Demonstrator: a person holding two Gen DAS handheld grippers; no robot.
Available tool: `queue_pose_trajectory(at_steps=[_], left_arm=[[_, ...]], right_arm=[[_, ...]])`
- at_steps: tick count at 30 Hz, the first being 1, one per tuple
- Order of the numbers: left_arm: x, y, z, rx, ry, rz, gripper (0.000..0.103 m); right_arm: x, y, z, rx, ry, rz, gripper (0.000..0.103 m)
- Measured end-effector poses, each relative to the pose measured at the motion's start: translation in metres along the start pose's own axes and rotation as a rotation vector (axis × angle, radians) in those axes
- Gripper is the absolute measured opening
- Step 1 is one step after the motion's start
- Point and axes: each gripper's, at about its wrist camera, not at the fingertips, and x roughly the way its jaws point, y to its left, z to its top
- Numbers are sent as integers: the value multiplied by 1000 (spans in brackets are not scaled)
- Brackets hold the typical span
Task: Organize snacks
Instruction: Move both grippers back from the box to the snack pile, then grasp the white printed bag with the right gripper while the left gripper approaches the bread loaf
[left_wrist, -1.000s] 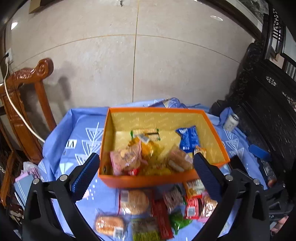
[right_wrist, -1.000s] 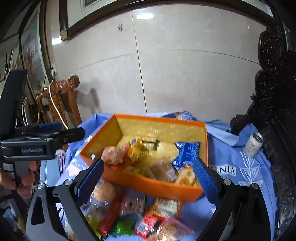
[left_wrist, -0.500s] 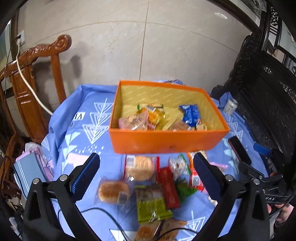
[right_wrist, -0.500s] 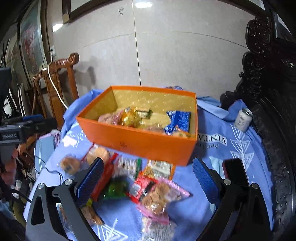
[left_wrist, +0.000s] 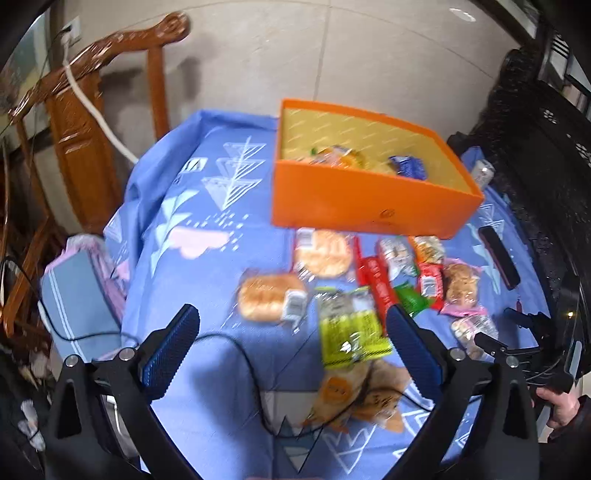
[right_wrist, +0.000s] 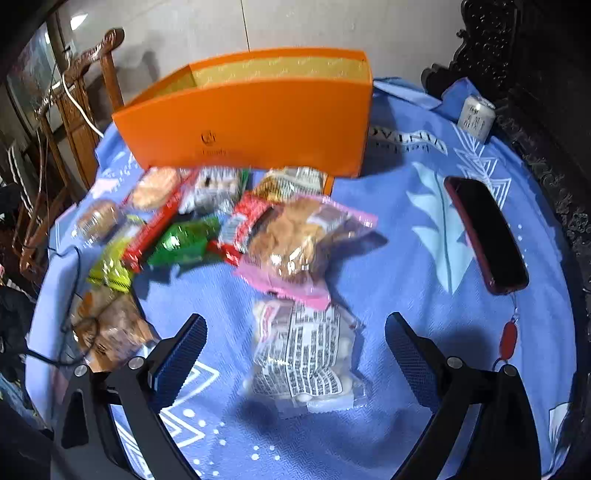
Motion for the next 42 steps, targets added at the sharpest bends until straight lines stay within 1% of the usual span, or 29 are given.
queue_pose_trajectory(at_steps=[5,11,12,15,16,19,23,25,29,32,34,37,42], left_arm=[[-1,13,-6,-31,13,18,99],[1,14,-12,-14,23,34,99],[2,14,-13,-13,30,34,99],[6,12,-15,-7,40,33,99],[7,11,-15,-3,42,30,99],[14,7,-16,21,46,29,99],[34,2,-14,56,45,38,99],[50,0,-10,56,64,41,99],[75,1,-5,34,94,33,99],[97,7,-1,7,136,15,99],[116,14,0,-16,173,22,99],[134,22,3,-45,203,31,99],[153,23,3,-29,234,38,99]], right_arm=[[12,1,-3,-4,25,-12,98],[19,2,-7,-23,39,-28,97],[20,2,-7,-27,39,-32,96],[24,2,-10,-40,51,-48,64],[23,1,-11,-38,42,-39,58],[17,5,-12,-58,28,-47,51],[8,11,-15,-53,16,-12,48],[3,14,-16,-50,5,2,47],[-8,19,-17,-45,-15,26,46],[-13,19,-16,-28,-28,44,47],[-15,19,-16,-21,-30,52,47],[-15,18,-16,-13,-28,57,47],[-14,17,-14,-1,-26,62,47]])
